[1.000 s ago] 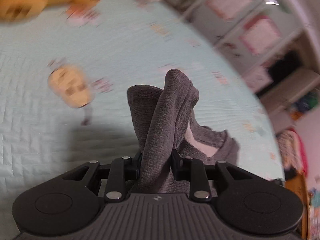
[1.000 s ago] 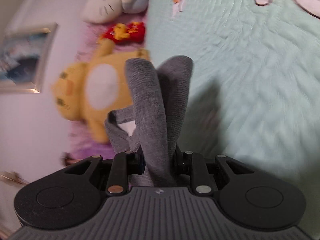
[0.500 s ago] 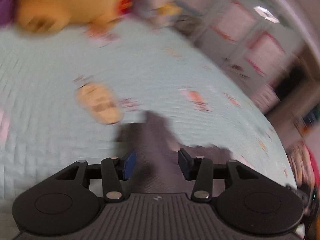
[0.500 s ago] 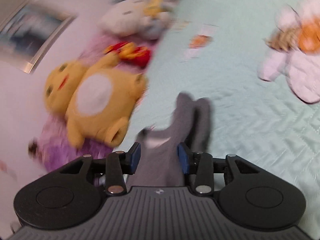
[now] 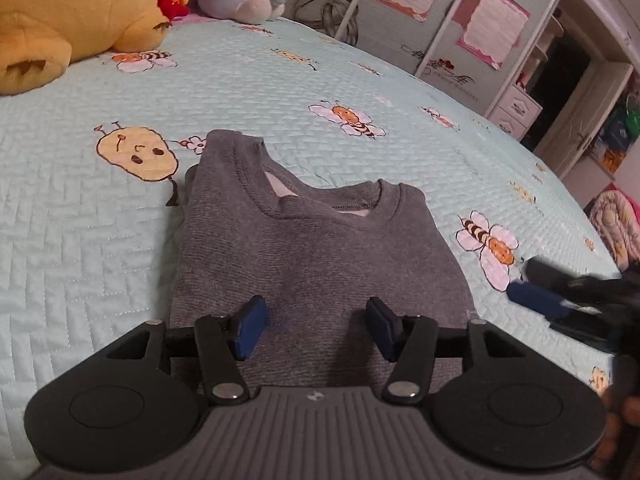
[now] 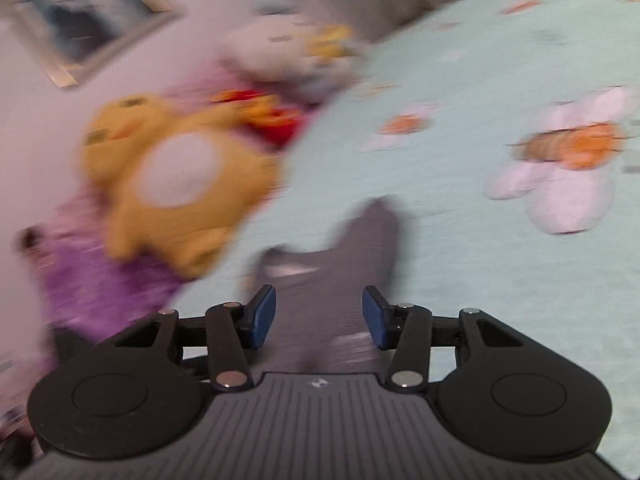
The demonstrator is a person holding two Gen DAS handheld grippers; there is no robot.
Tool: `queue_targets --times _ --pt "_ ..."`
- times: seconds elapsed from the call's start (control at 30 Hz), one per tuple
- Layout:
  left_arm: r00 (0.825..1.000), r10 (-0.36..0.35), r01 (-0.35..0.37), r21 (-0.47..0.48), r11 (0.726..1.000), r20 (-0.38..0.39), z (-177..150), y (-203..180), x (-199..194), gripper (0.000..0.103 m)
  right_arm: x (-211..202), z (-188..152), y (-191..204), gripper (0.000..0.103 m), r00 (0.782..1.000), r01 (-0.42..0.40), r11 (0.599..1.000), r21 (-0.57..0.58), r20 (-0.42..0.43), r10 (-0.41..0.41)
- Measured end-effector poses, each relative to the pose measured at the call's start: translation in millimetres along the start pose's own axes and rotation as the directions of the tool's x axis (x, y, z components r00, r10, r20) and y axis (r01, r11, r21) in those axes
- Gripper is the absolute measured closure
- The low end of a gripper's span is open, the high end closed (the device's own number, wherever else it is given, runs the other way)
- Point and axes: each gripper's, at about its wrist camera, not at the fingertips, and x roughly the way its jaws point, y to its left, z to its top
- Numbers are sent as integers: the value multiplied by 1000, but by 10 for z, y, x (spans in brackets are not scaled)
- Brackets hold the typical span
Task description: Fold clothes
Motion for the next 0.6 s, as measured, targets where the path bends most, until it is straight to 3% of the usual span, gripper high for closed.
queue_targets --times 0.13,0.23,0.27,0.33,0.37,0.47,0.57,0.6 --pt "1000 0 0 -13 1000 9 -35 6 19 38 467 -202 -92 45 975 -15 997 71 -222 30" --pt "1000 11 -12 -62 998 -6 31 12 -102 37 396 -168 165 37 978 24 999 -46 -207 -33" --pt "1000 19 -21 -75 997 -18 62 -2 -178 35 356 -125 305 29 977 45 995 -93 -204 -63" --pt "997 45 -49 -69 996 -63 110 -64 -313 13 321 -1 592 25 960 151 975 -164 -211 -184" --pt "993 67 -72 -59 996 -94 135 -100 -364 10 307 67 739 25 942 214 957 -197 -216 -255" --pt "952 179 -187 -9 982 -247 236 -216 -428 7 355 251 1008 24 861 338 905 -259 -304 -408" --pt "894 251 -247 59 967 -372 341 -301 -445 3 351 316 1231 24 811 391 875 -286 -342 -475" --pt "879 272 -261 81 962 -393 367 -334 -470 1 324 309 1294 24 805 398 869 -293 -344 -484"
